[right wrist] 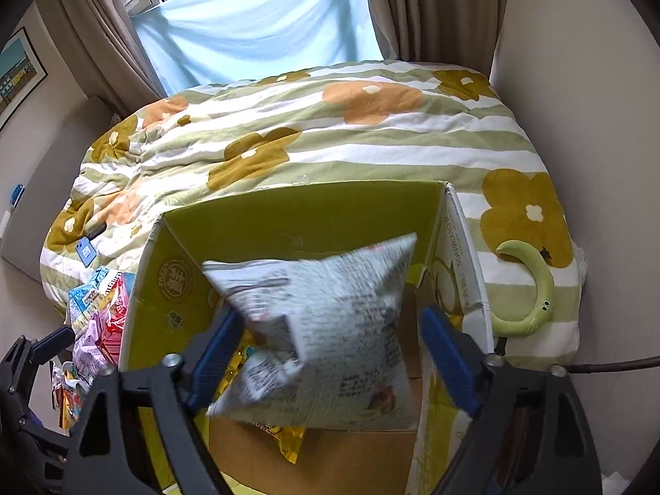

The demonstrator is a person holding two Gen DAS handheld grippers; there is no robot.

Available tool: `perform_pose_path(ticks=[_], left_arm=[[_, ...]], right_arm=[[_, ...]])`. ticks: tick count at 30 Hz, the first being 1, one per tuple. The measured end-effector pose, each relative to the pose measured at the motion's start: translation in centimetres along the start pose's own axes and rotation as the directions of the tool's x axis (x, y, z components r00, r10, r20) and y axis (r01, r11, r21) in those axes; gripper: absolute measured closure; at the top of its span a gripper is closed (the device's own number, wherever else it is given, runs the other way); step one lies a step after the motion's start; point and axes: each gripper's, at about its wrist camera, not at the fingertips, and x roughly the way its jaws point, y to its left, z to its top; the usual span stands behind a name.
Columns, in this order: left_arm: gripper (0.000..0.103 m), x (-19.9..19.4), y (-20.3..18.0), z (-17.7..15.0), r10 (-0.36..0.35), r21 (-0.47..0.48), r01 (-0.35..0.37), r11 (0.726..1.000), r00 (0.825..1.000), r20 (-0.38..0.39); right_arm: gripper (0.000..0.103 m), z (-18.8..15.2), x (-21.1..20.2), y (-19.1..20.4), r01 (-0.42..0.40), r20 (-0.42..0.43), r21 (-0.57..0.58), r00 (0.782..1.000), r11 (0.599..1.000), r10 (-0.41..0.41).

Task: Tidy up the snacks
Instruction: 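Withdraw both grippers from the box back toward the snack pile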

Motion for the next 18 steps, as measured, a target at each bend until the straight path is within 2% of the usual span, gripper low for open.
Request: perform_pose_path(ticks=[10, 18], left_arm=[[0.002, -0.7, -0.5, 0.0, -0.011, 0.014, 0.011, 1.0, 1.0, 0.007], [0.002, -5.2, -1.6, -0.7, -0.01, 0.019, 0.009, 1.0, 0.997, 0.076]], right_arm=[[0.002, -2.0, -1.8, -0.6, 0.037, 0.032, 0.006, 0.999, 0.999, -0.037], [0.001, -2.8, -6.8, -0.6, 0.024, 0.13, 0.013, 0.991, 1.0, -0.026]])
